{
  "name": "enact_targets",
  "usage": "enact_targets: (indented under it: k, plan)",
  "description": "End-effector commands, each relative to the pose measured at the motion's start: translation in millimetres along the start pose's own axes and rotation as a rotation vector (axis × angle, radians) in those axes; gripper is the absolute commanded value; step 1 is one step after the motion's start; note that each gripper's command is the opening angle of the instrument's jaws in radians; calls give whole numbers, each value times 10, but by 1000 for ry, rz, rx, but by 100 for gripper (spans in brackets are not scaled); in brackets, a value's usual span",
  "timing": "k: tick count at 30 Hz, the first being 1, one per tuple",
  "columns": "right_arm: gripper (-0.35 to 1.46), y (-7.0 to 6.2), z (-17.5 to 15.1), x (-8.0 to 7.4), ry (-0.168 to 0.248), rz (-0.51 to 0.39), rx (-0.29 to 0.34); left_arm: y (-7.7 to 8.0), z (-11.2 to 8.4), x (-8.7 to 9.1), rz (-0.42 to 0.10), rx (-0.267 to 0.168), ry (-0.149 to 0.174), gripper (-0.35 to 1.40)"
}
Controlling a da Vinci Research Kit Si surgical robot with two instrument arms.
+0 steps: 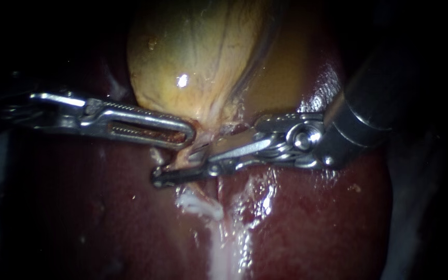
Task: Going back third clip left tube
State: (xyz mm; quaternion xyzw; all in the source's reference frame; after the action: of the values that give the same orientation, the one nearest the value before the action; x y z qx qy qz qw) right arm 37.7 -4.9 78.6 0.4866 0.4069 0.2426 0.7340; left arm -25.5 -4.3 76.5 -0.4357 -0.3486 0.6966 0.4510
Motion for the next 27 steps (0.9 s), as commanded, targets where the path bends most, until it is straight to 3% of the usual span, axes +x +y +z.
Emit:
enact_targets:
  k: [1, 10, 11, 12, 14, 15, 17, 27]
  plan:
    - [-35, 0, 0, 0, 1, 7, -2, 1, -1, 0, 0, 0, 0, -35]
    - [-33, -2, -2, -5, 3, 27, -6, 1, -3, 0, 0, 1, 1, -35]
    - [-16, -3, -3, -8, 17, -16, -17, 1, -3, 0, 0, 1, 1, -35]
    - [7, -6, -4, -11, 53, -106, -53, 1, -3, 0, 0, 1, 1, -35]
    - [40, -10, -6, -15, 130, -166, -133, 1, -3, 0, 0, 1, 1, -35]
    - [46, -11, -7, -15, 172, -177, -200, 1, -3, 0, 0, 1, 1, -35]
    - [49, -11, -8, -10, 196, -188, -256, 1, -3, 0, 0, 1, 1, -35]
    - [49, -14, -24, -19, 168, -219, -213, 1, -5, -1, 0, 1, 1, -35]
